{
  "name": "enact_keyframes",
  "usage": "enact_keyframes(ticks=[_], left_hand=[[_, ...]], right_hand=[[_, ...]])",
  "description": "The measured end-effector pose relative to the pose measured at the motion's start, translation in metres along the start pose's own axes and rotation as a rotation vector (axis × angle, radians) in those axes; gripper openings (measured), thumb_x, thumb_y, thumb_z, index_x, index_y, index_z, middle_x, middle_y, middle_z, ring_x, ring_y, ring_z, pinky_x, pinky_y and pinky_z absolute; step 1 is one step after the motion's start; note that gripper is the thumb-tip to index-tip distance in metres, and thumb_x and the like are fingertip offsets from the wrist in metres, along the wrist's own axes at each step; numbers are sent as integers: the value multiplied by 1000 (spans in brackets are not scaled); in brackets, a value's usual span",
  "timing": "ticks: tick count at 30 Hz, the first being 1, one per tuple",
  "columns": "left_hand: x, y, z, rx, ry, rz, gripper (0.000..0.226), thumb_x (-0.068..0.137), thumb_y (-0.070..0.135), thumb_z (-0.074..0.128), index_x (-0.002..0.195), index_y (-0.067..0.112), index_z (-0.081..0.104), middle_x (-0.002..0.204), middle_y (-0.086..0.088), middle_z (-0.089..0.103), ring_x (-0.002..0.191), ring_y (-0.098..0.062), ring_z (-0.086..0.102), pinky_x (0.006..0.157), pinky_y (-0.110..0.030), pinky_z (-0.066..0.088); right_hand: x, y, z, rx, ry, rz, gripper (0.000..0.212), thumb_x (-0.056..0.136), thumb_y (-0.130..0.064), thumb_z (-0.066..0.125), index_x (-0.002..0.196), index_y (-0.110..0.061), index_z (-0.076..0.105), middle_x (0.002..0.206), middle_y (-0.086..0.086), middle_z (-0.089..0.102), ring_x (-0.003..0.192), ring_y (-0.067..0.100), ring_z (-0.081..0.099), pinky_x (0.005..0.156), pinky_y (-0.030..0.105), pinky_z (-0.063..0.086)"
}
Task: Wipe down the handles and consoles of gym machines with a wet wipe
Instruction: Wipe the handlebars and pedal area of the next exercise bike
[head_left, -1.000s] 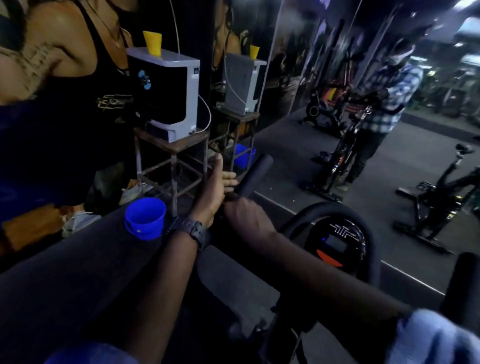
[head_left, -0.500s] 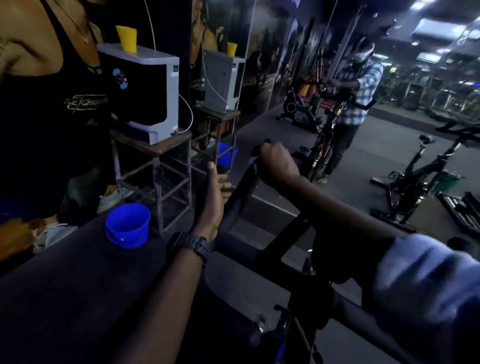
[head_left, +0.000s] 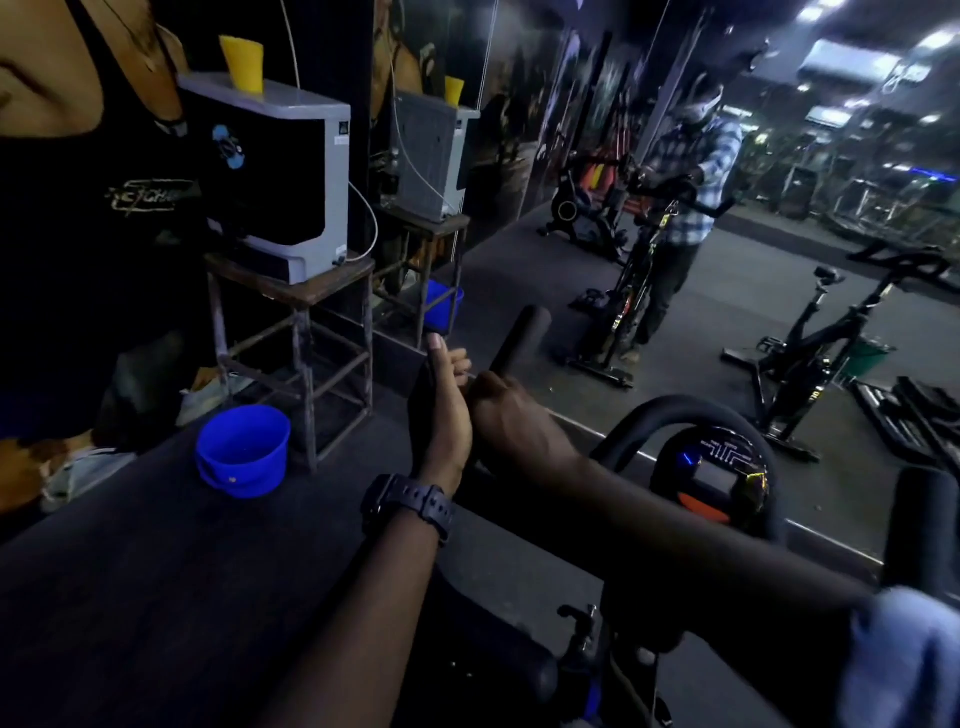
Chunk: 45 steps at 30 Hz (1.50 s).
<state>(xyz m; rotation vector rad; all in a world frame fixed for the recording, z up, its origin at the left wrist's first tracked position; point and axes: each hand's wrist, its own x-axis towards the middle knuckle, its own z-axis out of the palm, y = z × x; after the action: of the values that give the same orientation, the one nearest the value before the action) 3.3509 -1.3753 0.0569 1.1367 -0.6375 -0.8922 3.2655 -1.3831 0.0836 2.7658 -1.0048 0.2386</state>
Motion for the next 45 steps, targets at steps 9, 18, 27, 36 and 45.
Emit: enact_keyframes(ticks=[9, 18, 27, 36, 45], left_hand=[[-3, 2, 1, 6, -54, 18, 86, 68, 90, 18, 99, 28, 67, 105, 1, 74, 98, -15, 68, 89, -34, 50], [-3, -4, 0, 43, -99, 51, 83, 74, 88, 17, 101, 29, 68, 101, 5, 75, 103, -13, 66, 97, -37, 48], [0, -5, 0, 62, -85, 61, 76, 85, 79, 15, 103, 27, 69, 99, 6, 75, 101, -12, 67, 98, -38, 49], [-3, -4, 0, 20, -48, 30, 82, 73, 89, 21, 95, 25, 68, 97, 0, 73, 94, -16, 68, 91, -38, 51], [0, -7, -1, 55, -66, 19, 82, 72, 92, 21, 95, 29, 68, 93, 5, 73, 98, -15, 68, 99, -43, 50]], right_hand=[[36, 46, 20, 771, 605, 1080, 6, 88, -12, 60, 93, -15, 61, 102, 11, 66, 93, 27, 61, 81, 30, 44], [42, 73, -12, 1205, 499, 1154, 34, 93, 1, 45, 66, -17, 54, 66, -4, 49, 60, 9, 46, 51, 24, 39], [23, 35, 51, 1776, 33, 1312, 37, 103, -20, 29, 90, -4, 60, 81, 18, 63, 62, 27, 60, 55, 33, 51], [47, 72, -8, 1872, 343, 1299, 46, 106, -20, 24, 83, 0, 58, 80, 16, 58, 72, 24, 52, 70, 26, 48], [68, 107, 1, 655, 459, 903, 30, 85, -13, 49, 103, -7, 72, 102, 14, 73, 95, 32, 67, 80, 38, 56]])
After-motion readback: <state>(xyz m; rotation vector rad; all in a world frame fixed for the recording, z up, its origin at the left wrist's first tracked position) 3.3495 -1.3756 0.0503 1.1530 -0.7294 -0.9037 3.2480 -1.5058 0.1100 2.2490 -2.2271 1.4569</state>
